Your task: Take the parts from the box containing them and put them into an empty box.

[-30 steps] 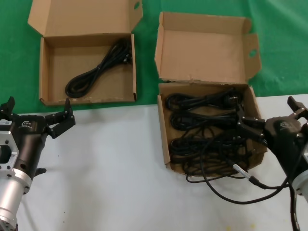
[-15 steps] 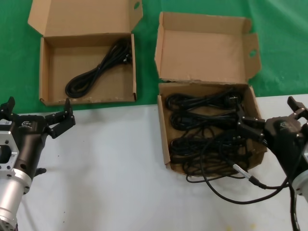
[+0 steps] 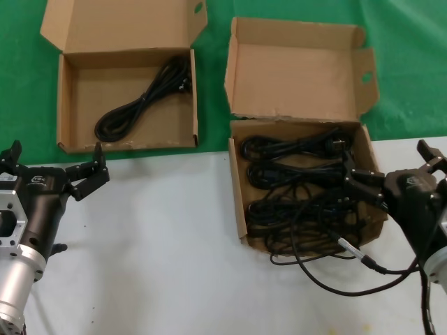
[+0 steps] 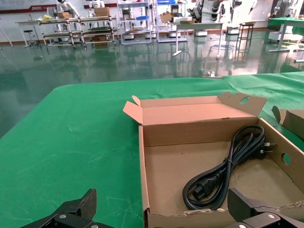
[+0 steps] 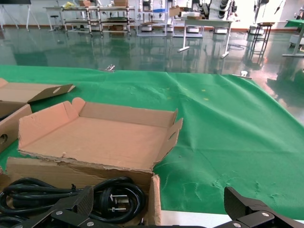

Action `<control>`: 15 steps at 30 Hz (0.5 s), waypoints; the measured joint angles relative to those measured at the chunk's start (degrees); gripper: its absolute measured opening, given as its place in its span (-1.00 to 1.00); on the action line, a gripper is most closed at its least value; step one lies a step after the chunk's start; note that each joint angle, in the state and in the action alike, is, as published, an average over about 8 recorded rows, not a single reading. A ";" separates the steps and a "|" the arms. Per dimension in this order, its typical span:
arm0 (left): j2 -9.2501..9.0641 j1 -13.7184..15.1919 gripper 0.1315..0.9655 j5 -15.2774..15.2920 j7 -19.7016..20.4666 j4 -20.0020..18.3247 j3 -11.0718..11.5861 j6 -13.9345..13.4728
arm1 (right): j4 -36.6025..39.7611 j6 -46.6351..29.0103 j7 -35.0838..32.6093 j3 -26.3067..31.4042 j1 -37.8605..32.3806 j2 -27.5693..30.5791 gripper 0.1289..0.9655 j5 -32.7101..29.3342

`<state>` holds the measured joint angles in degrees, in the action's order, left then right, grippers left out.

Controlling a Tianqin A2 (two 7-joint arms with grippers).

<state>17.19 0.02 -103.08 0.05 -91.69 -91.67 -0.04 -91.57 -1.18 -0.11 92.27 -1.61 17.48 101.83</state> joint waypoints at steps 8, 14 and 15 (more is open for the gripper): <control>0.00 0.00 1.00 0.00 0.00 0.00 0.00 0.00 | 0.00 0.00 0.00 0.00 0.00 0.00 1.00 0.00; 0.00 0.00 1.00 0.00 0.00 0.00 0.00 0.00 | 0.00 0.00 0.00 0.00 0.00 0.00 1.00 0.00; 0.00 0.00 1.00 0.00 0.00 0.00 0.00 0.00 | 0.00 0.00 0.00 0.00 0.00 0.00 1.00 0.00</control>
<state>17.19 0.02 -103.08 0.05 -91.69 -91.67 -0.04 -91.57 -1.18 -0.11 92.27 -1.61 17.48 101.83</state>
